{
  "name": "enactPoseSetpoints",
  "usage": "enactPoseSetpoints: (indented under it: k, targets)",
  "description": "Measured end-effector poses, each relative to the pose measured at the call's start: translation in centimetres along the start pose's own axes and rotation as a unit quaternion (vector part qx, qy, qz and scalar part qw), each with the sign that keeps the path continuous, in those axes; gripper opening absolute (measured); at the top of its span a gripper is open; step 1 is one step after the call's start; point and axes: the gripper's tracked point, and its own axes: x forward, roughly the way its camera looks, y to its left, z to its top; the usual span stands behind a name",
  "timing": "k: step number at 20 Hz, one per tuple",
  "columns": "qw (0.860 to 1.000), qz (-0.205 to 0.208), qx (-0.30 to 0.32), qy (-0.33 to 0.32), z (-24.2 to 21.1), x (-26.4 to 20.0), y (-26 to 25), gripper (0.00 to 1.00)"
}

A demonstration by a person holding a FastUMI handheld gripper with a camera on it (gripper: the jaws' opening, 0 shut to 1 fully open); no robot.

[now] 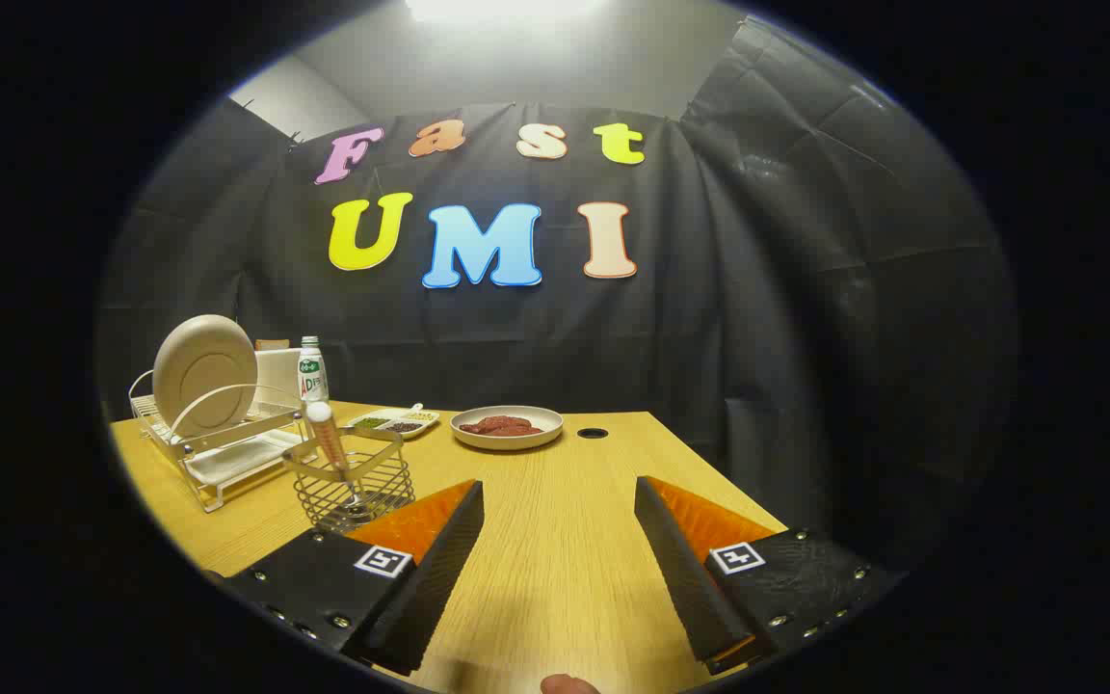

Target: Take the plate from the dish rack, then take the spoon from the basket and place it into the plate.

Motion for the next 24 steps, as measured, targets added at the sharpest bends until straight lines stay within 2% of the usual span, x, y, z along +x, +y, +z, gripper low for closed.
enactPoseSetpoints:
  k: [3,7,10,17,19,24]
  targets:
    - [1.000,-0.013,0.014,-0.005,1.0,4.1,-0.9,0.97]
    - [0.999,-0.040,0.016,-0.032,5.6,5.9,-2.4,0.97]
    - [0.998,-0.049,0.013,-0.039,10.2,3.8,-1.8,0.97]
    - [0.999,-0.030,0.015,-0.041,20.3,-2.5,5.2,0.97]
    - [0.998,-0.013,0.013,-0.052,22.6,-3.0,7.7,0.97]
    - [0.998,-0.009,0.000,-0.062,25.9,-2.3,10.6,0.97]
